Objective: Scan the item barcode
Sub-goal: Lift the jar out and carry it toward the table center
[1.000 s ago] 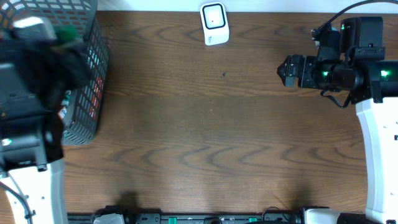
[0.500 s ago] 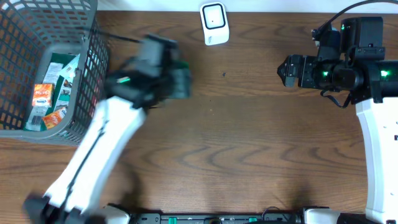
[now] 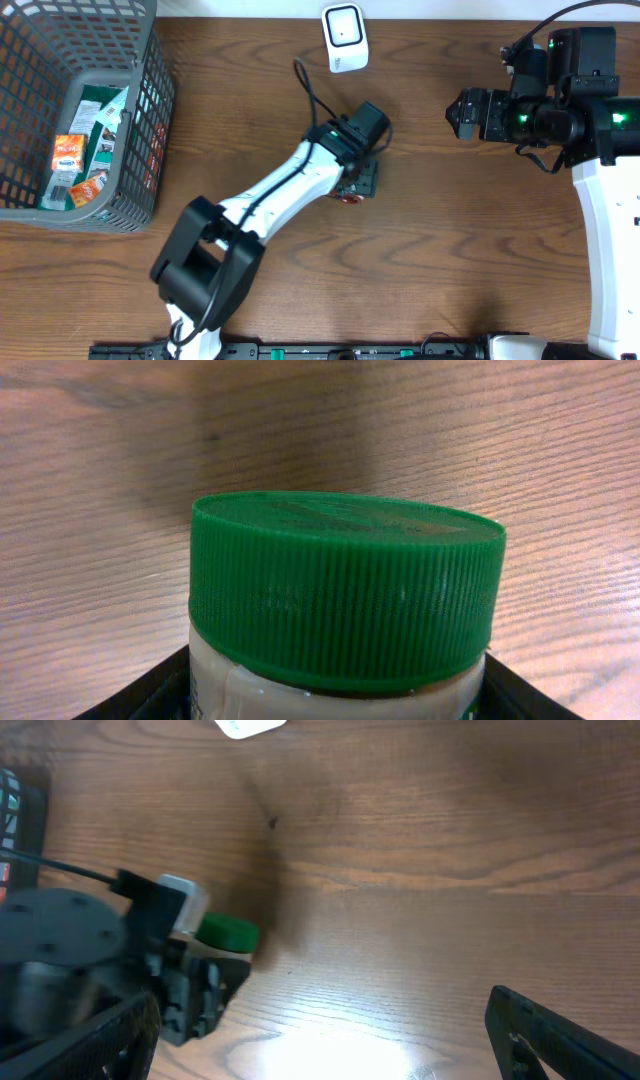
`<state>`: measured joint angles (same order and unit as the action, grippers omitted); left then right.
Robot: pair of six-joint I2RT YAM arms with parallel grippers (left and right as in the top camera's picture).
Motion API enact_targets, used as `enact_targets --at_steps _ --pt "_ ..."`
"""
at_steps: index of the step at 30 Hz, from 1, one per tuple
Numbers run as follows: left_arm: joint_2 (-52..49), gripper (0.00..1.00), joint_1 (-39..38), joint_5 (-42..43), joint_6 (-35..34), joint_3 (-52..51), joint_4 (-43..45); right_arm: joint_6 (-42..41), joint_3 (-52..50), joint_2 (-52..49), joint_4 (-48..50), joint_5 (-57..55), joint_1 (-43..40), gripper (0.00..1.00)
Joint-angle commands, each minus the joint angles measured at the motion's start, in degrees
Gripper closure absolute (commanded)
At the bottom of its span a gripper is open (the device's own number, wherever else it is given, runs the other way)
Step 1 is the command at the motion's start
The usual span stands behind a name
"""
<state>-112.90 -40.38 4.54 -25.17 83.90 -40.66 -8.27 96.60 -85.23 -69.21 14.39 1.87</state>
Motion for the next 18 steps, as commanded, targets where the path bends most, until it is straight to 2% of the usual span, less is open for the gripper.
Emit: enact_targets --at_steps 1,4,8,11,18 --pt "-2.05 0.46 -0.33 -0.72 -1.16 0.15 0.7 0.85 1.16 -0.28 -0.02 0.5 0.04 0.01" --pt "-3.5 0.46 -0.31 -0.72 -1.77 0.15 0.74 0.83 1.16 -0.28 -0.02 0.5 0.04 0.01" --pt "-3.74 0.37 -0.37 -0.66 -1.75 0.15 0.74 0.83 1.16 -0.28 -0.02 0.5 0.04 0.01" --pt "-3.74 0.23 -0.37 -0.48 -1.75 0.15 0.79 0.83 1.16 -0.28 -0.02 0.5 0.04 0.01" --pt "-3.72 0.14 -0.37 -0.48 -1.75 0.17 1.03 0.85 1.16 -0.28 -0.02 0.5 0.04 0.01"
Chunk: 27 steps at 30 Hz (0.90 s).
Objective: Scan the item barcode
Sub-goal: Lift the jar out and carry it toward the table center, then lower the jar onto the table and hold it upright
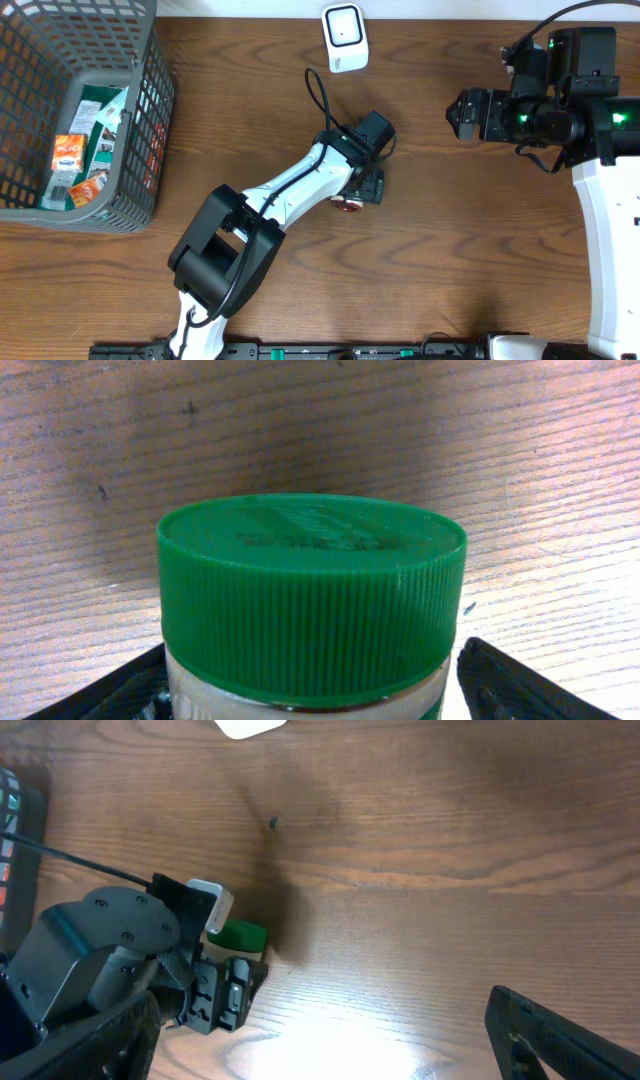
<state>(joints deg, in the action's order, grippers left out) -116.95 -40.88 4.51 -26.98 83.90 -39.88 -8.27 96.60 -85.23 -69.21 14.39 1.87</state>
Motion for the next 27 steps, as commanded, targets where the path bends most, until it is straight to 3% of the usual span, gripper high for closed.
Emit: enact_targets --at_steps 1,27 --pt "0.33 0.13 0.13 -0.46 0.07 0.17 0.37 0.83 1.16 -0.28 -0.02 0.5 0.04 0.01" --pt "1.7 0.05 1.95 -0.98 1.01 0.98 2.29 0.85 1.16 -0.28 -0.02 0.5 0.04 0.01"
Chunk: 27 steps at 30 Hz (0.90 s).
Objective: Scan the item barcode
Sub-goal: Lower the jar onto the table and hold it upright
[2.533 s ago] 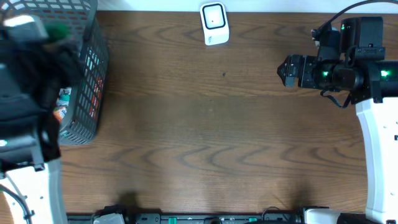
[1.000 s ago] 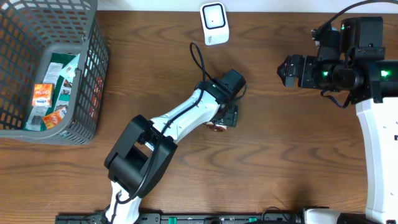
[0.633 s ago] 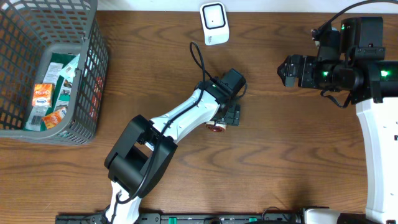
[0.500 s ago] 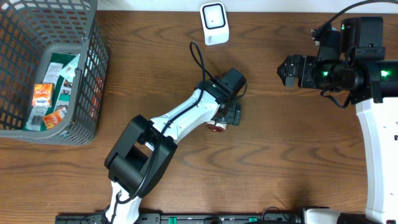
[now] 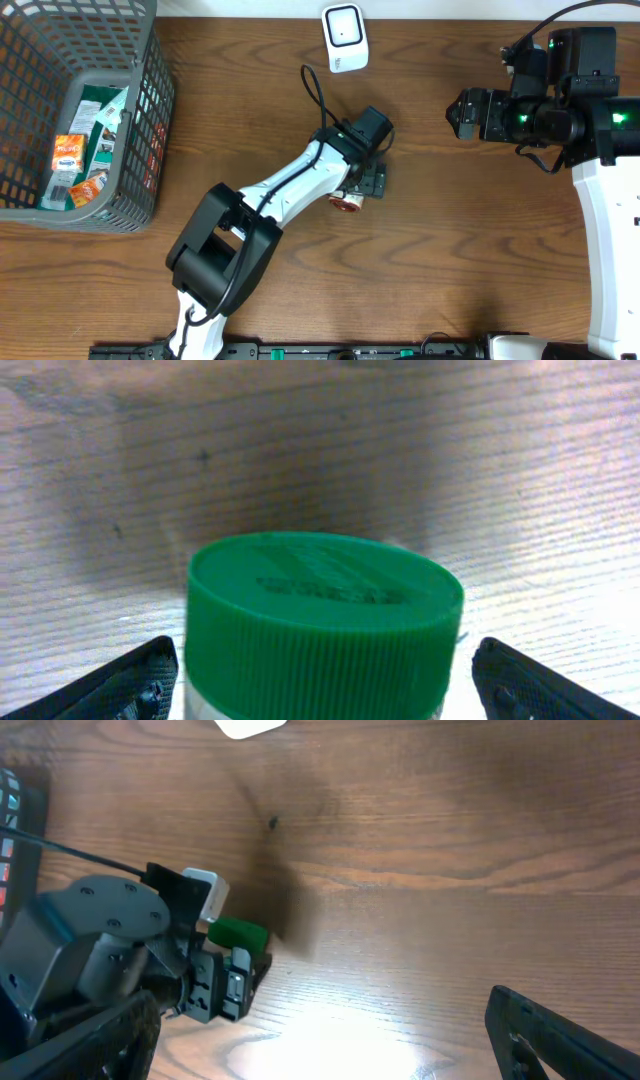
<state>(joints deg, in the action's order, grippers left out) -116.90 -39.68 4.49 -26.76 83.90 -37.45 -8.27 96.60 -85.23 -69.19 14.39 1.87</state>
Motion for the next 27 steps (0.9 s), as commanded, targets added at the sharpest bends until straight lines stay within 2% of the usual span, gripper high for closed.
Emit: enact_targets --at_steps 1,6,12,27 --pt "1.86 0.05 0.9 -0.94 0.76 0.98 -0.13 0.83 1.16 -0.28 -0.04 0.5 0.04 0.01" --pt "2.03 0.05 1.09 -0.76 0.76 0.98 -0.7 0.83 1.16 -0.28 -0.04 0.5 0.04 0.01" --pt "2.03 0.05 1.03 3.5 0.76 0.98 -1.44 0.83 1.16 -0.28 -0.04 0.5 0.04 0.01" --pt "2.03 0.06 0.98 3.67 1.14 0.98 -4.57 0.83 1.16 -0.28 -0.04 0.5 0.04 0.01"
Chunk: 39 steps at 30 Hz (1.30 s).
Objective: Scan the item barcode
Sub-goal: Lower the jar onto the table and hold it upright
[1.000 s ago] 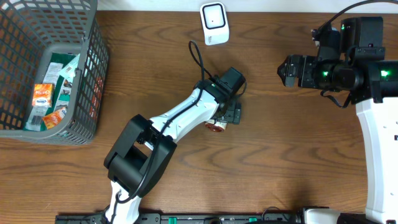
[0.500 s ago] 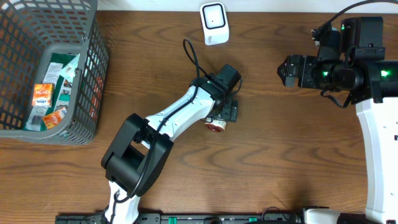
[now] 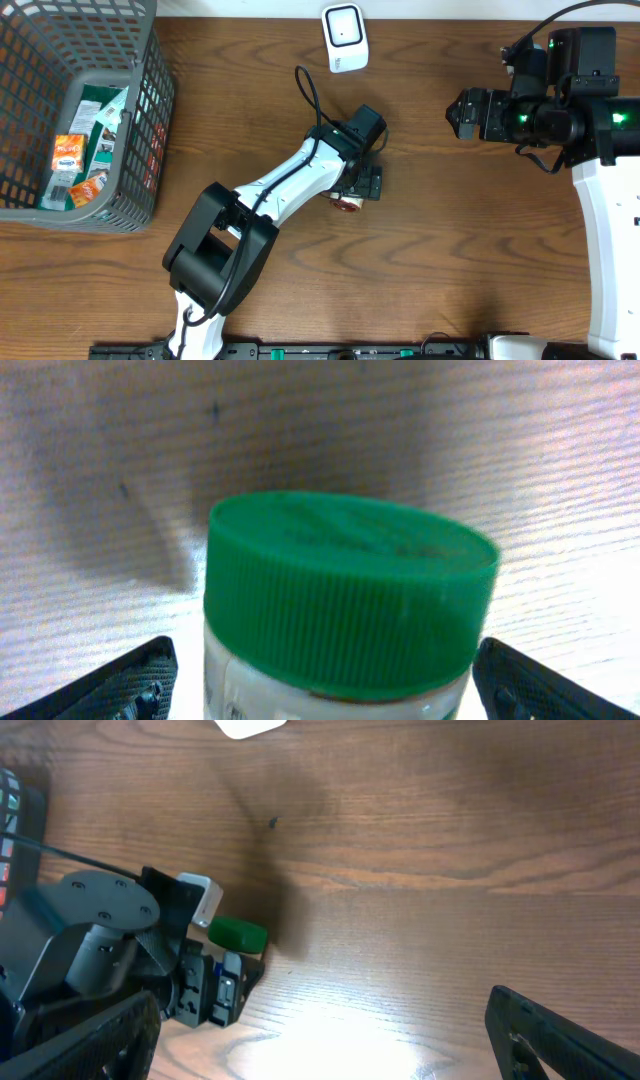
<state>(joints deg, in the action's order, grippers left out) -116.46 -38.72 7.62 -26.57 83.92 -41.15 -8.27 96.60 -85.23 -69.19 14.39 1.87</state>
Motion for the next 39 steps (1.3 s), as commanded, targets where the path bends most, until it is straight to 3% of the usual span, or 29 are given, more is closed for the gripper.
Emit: enact_targets --at_steps 1,6,18,38,39 --pt "1.57 0.08 -0.13 0.52 0.94 0.96 -1.33 0.83 1.16 -0.28 -0.04 0.5 0.04 0.01" --pt "1.57 0.16 -1.4 0.55 0.92 0.96 -1.9 0.83 1.16 -0.28 -0.04 0.5 0.04 0.01" --pt "1.57 0.16 -5.01 0.5 -3.04 0.96 0.11 0.83 1.16 -0.28 -0.04 0.5 0.04 0.01" --pt "1.53 0.13 -5.07 -7.21 -6.97 0.96 4.57 0.83 1.16 -0.28 -0.04 0.5 0.04 0.01" --pt "1.53 0.07 -5.09 -7.67 -6.97 0.96 4.57 0.85 1.16 -0.28 -0.04 0.5 0.04 0.01"
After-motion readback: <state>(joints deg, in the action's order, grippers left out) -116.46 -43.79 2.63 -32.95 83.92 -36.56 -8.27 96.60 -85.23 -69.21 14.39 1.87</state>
